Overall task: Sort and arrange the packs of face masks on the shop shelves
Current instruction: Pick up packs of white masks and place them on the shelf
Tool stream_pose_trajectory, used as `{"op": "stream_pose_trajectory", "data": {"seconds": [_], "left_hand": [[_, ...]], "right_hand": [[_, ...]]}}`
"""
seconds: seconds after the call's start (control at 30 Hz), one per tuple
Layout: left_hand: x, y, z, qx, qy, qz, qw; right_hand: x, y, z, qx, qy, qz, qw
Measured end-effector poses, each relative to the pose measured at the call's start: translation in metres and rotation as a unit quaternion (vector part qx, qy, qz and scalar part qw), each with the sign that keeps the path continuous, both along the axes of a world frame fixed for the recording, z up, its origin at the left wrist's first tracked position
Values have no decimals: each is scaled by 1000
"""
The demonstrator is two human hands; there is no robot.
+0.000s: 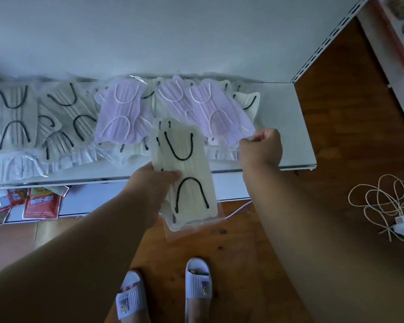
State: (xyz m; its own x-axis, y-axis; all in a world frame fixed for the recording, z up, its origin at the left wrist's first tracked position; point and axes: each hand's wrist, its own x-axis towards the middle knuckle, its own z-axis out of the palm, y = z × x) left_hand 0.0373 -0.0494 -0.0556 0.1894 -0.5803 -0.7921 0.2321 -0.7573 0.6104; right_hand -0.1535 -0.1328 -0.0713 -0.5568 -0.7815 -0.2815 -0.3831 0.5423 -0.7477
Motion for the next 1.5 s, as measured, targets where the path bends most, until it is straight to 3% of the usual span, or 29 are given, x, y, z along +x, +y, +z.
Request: {"op": "stream_pose_trajectory", "data": {"seconds": [0.27, 0.37, 0.47, 0.53, 0.8, 0.93, 1.0, 1.1, 1.2, 1.3, 1.5], "left_hand": [[-7, -5, 8, -9, -2, -32, 999], [-5, -4, 8, -7, -5, -41, 999], [2, -2, 4, -7, -8, -50, 999], [7, -1, 1, -3, -13, -55, 998], [3, -9, 1, 0, -11, -59, 998], [-3, -12, 2, -10, -17, -66, 998], [-5, -10, 4, -11, -24, -65, 998], [-9, -1, 8, -9, -51, -65, 997], [-16, 11, 19, 1, -54, -85, 995], [-23, 25, 32, 5, 1, -128, 992], [-30, 57, 43, -16, 19, -184, 983]], "right_hand": [[-2, -1, 7, 103, -157, -11, 982], [5, -3, 1, 121, -261, -41, 957], [12, -7, -6, 159, -297, -57, 940], [15, -8, -10, 156, -290, -55, 943], [7, -15, 6, 124, -119, -9, 985], [-4, 8, 24, 59, -58, 6, 997], [-2, 35, 30, 11, -81, -15, 997], [9, 78, 42, -34, -198, -85, 976], [13, 115, 45, 26, -312, -83, 946], [11, 146, 47, 119, -318, -10, 941], [-4, 184, 55, 158, -283, 63, 944]]}}
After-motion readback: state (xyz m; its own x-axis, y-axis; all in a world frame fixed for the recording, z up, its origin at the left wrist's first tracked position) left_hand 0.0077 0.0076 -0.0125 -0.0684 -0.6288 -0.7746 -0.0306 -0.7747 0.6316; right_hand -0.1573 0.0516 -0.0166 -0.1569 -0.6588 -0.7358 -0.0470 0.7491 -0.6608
